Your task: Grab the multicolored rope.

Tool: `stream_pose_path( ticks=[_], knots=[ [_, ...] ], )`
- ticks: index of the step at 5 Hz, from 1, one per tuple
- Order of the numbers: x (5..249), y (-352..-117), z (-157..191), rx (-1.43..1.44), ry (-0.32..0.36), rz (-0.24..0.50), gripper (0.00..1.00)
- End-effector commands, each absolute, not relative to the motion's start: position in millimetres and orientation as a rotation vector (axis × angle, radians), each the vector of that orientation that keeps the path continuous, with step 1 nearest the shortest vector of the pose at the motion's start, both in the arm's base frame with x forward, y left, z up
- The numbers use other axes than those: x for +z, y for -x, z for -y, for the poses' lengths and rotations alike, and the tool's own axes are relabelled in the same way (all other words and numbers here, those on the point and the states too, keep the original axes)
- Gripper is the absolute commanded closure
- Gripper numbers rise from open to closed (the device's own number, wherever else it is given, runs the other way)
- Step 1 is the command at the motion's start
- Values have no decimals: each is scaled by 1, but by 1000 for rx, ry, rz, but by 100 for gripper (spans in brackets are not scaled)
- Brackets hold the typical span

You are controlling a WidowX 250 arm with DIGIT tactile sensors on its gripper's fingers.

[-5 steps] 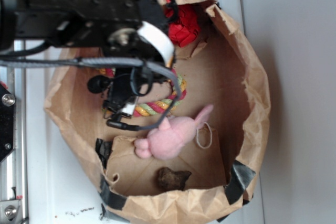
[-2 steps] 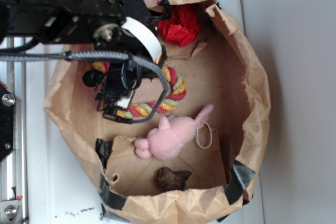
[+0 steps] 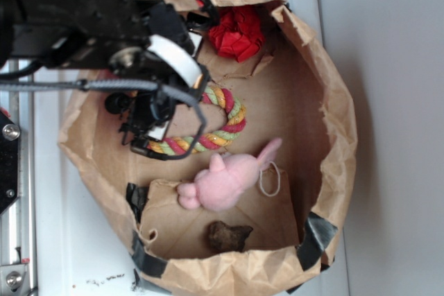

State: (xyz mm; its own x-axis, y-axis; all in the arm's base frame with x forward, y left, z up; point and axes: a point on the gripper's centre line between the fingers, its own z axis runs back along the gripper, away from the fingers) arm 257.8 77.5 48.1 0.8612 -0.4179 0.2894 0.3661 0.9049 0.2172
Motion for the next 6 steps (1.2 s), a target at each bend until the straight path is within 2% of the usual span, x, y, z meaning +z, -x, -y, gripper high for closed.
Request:
stream_pose_path(
  ticks=[1, 3, 4, 6],
  knots=[
    [41, -262, -64, -472, -203, 384, 0],
    [38, -263, -60, -481, -193, 391, 0],
    [39, -265, -61, -453, -187, 393, 100],
    [42, -267, -64, -422, -199, 419, 100]
  ],
)
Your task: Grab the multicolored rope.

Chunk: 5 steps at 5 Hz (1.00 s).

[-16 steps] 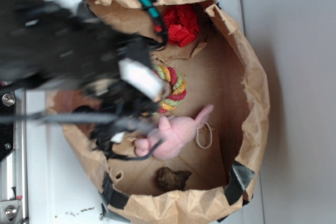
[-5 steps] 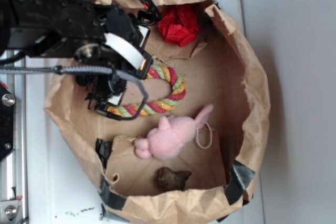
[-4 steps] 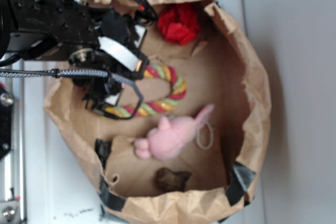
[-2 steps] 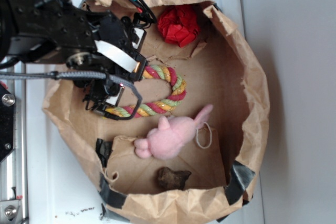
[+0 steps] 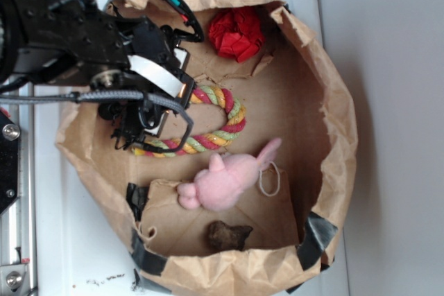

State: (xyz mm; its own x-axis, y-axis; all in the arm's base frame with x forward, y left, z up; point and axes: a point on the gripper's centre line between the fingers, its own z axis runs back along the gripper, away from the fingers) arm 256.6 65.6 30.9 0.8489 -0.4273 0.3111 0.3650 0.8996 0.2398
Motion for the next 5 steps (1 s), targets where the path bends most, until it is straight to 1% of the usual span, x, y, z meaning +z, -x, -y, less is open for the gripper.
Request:
stream_pose_path(
  ticks=[1, 3, 4, 5],
  knots=[
    [44, -268, -65, -415, -195, 432, 100],
    [51, -269, -68, -383, -184, 445, 100],
    [58, -269, -68, -369, -173, 450, 100],
    [77, -265, -66, -314, -144, 458, 100]
  ],
)
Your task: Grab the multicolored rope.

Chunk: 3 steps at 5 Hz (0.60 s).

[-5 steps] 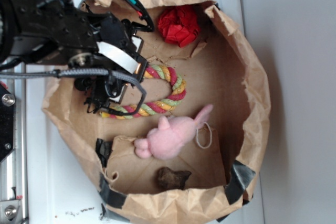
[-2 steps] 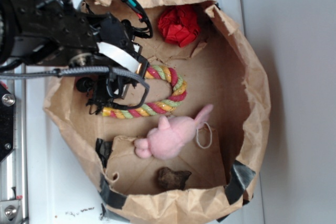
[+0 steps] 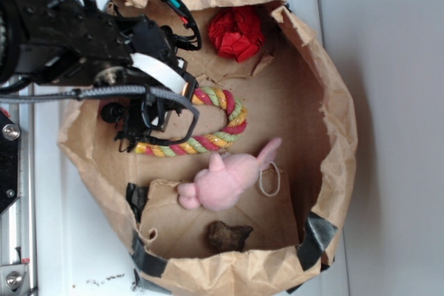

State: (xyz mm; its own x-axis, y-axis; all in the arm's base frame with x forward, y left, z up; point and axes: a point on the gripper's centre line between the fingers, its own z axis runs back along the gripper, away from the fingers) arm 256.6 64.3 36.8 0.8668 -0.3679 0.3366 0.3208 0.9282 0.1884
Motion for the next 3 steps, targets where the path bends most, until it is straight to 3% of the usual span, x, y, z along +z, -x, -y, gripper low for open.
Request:
stream_pose_path(
  ticks=[1, 3],
  knots=[
    [108, -262, -61, -270, -81, 481, 100],
    [147, -271, -34, -246, -37, 504, 100]
  ],
)
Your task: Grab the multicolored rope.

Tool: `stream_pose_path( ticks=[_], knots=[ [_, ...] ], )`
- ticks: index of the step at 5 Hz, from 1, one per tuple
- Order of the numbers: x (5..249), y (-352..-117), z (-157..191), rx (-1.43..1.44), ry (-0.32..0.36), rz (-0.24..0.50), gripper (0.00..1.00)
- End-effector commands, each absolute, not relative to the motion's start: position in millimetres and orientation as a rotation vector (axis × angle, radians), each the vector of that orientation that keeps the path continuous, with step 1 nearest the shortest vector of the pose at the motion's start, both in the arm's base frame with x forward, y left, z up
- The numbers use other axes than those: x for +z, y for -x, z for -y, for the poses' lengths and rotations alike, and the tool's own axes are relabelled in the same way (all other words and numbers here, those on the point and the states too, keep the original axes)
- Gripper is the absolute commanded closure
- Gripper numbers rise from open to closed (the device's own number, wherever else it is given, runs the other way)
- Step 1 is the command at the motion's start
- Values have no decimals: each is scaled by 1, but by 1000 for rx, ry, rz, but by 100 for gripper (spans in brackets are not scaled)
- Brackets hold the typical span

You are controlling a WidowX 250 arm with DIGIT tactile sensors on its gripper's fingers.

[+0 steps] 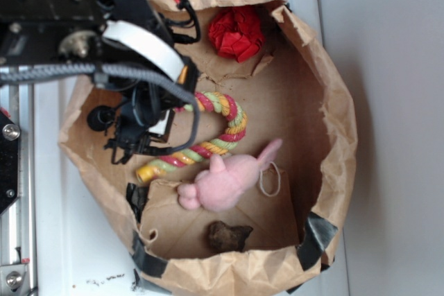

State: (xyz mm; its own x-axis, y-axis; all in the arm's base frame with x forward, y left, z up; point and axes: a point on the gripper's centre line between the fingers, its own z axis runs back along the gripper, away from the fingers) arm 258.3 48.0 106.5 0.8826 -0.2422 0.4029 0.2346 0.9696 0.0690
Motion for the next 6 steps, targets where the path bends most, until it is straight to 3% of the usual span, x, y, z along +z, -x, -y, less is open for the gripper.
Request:
stream_pose_path(
  ticks=[1, 3, 6],
  knots=[
    [157, -275, -22, -241, -32, 506, 100],
    [168, -279, -11, -239, -19, 509, 100],
    [170, -281, 0, -215, -66, 502, 100]
  ],
)
